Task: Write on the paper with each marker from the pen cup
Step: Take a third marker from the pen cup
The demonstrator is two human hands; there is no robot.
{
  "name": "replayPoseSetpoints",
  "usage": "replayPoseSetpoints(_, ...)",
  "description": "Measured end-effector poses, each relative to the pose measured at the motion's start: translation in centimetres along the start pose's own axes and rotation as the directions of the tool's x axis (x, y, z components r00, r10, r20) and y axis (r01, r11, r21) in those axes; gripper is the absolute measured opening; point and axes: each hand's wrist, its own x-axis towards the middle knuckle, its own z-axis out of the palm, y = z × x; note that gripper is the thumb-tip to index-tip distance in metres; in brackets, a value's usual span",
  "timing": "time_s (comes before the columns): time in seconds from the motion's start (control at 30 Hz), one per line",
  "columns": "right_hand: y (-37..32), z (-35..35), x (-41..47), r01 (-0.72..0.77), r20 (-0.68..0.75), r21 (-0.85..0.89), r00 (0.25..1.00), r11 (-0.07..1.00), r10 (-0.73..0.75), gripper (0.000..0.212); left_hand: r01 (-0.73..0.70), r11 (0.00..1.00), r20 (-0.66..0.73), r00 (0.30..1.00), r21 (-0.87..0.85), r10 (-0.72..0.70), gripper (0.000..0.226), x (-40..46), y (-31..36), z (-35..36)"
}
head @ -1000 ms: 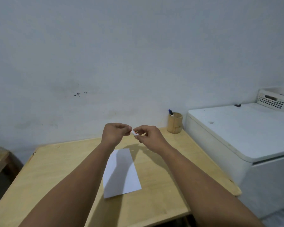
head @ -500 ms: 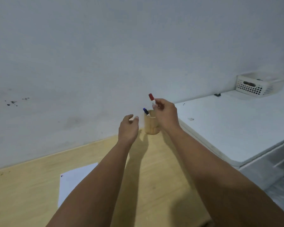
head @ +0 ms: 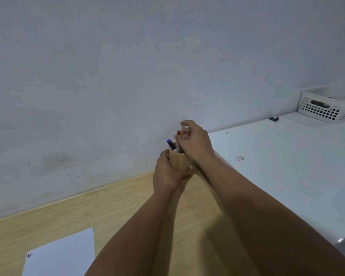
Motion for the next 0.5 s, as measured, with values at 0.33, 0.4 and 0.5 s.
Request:
replayPoseSetpoints(0.33,1.0,1.6,-1.2,0.132,0.047,-0.311,0.991,0.941,-0.124,0.022,0.020,0.997,-0.019,1.000,0.073,-0.019,0.054,-0.1,0.2,-0.1)
replayPoseSetpoints(0.4,0.6,1.2,-1.4,0.135,-0.001,-0.283,0.990,0.950,-0.141,0.024,0.015,0.997,0.003,1.000,0.082,-0.015,0.056,-0.2,0.6,-0.3)
replayPoseSetpoints(0.5,-1.0,-0.4,-1.8,0.163,-0.137,-0.122,0.974,0.979,-0.179,0.025,-0.009,0.995,0.047,0.999,0.104,0.005,0.070,-0.6,1.1,-1.0)
